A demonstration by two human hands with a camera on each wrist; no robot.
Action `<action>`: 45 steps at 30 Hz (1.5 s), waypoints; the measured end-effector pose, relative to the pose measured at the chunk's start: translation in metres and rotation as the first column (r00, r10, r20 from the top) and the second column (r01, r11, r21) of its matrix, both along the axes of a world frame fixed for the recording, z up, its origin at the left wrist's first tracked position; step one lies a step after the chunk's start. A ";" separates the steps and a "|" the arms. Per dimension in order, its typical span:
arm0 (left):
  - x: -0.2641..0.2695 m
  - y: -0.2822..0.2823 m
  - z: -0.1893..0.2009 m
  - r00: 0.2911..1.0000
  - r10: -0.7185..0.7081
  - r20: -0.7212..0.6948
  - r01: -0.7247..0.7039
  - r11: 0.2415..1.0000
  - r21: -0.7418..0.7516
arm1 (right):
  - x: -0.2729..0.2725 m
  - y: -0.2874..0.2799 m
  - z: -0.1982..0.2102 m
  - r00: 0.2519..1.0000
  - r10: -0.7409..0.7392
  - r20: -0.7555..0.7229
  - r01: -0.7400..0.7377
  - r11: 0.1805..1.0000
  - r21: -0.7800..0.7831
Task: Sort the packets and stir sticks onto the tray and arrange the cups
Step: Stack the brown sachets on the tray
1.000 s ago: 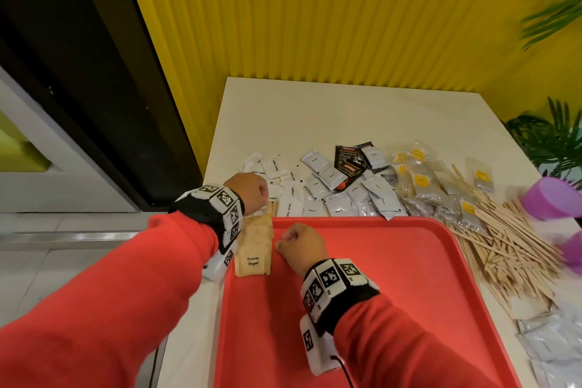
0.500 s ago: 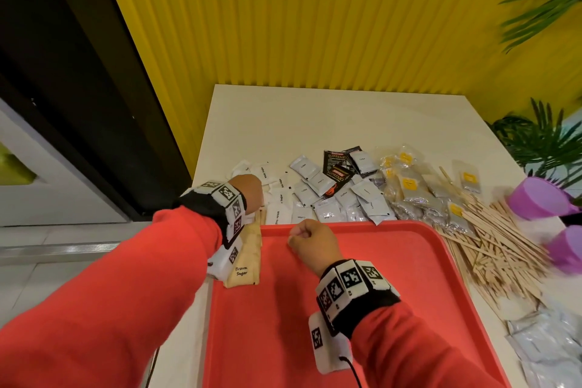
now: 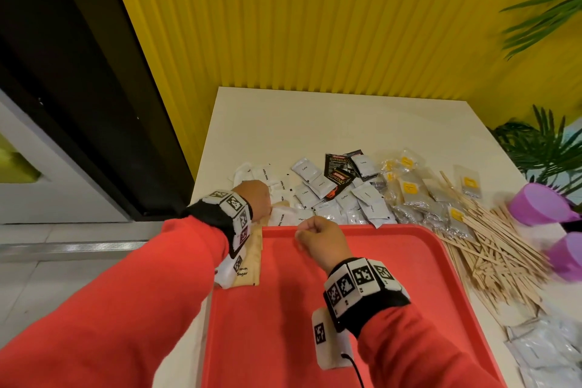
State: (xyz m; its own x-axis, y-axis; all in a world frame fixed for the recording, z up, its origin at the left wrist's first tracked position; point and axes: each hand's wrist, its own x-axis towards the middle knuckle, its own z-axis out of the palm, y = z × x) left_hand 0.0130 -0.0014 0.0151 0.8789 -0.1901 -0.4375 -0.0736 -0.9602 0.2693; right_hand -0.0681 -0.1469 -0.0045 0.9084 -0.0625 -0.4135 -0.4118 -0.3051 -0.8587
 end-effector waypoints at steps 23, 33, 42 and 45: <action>-0.086 0.062 -0.007 0.979 0.165 -0.119 -0.201 0.878 -0.434 | -0.024 0.047 -0.009 0.968 0.179 -0.177 -0.154 0.978 0.142; -0.085 0.059 -0.015 0.997 0.045 -0.063 -0.052 0.992 -0.118 | -0.027 0.063 -0.016 0.949 0.242 -0.202 -0.299 0.898 -0.324; -0.071 0.056 -0.007 0.992 0.044 -0.117 -0.050 0.997 -0.052 | -0.023 0.058 -0.016 0.946 0.216 -0.240 -0.279 0.921 -0.273; -0.055 0.054 0.002 0.993 0.120 -0.021 -0.121 0.988 -0.092 | -0.015 0.050 -0.012 0.973 0.178 -0.147 -0.216 0.928 -0.303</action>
State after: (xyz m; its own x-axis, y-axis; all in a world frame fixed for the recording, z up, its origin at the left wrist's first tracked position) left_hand -0.0424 0.0528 0.0167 0.8912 -0.1239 -0.4363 0.0457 -0.9326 0.3581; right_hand -0.0829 -0.0970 -0.0165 0.8634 -0.0311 -0.5036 -0.4053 -0.6372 -0.6555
